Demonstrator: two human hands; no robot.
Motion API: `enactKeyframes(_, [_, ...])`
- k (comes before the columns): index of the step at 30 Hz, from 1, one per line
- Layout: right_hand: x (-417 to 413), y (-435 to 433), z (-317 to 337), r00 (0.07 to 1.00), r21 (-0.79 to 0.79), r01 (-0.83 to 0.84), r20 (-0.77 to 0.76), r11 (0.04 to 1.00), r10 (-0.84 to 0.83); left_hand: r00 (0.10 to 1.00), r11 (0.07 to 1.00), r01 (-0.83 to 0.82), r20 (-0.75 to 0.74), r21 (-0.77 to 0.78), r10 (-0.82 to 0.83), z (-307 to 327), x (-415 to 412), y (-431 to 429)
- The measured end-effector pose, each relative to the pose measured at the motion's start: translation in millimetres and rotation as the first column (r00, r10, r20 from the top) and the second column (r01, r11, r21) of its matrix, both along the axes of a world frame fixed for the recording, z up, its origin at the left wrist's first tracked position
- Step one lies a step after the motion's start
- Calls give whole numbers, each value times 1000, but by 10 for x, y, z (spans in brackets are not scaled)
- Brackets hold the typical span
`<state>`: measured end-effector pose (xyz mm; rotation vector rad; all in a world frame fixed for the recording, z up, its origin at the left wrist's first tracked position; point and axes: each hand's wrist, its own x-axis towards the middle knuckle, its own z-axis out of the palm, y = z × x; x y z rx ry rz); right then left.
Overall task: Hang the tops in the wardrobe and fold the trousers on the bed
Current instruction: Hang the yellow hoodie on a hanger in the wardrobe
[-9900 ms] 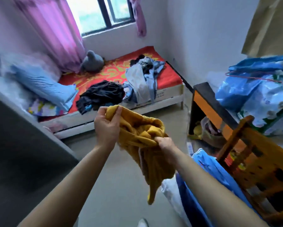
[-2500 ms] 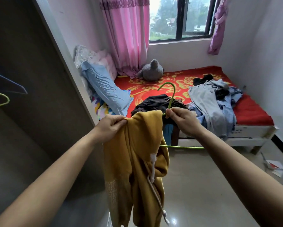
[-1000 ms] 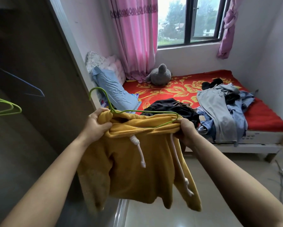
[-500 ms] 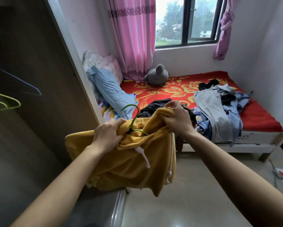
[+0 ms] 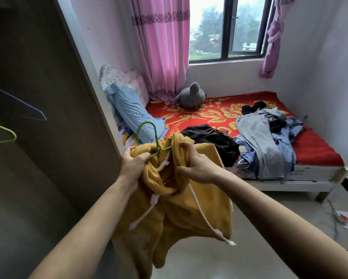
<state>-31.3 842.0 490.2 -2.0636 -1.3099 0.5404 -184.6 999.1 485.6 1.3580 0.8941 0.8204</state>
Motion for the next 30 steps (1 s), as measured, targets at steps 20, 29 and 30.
enactKeyframes(20, [455, 304, 550, 575, 135, -234, 818, 963, 25, 984, 846, -169, 30, 507, 178, 683, -125, 538])
enactKeyframes(29, [328, 451, 527, 754, 193, -255, 654, 947, 70, 899, 815, 81, -395, 573, 189, 631, -357, 882])
enactKeyframes(30, [282, 484, 546, 788, 259, -266, 613, 929, 54, 881, 869, 65, -437, 490, 180, 558, -389, 881])
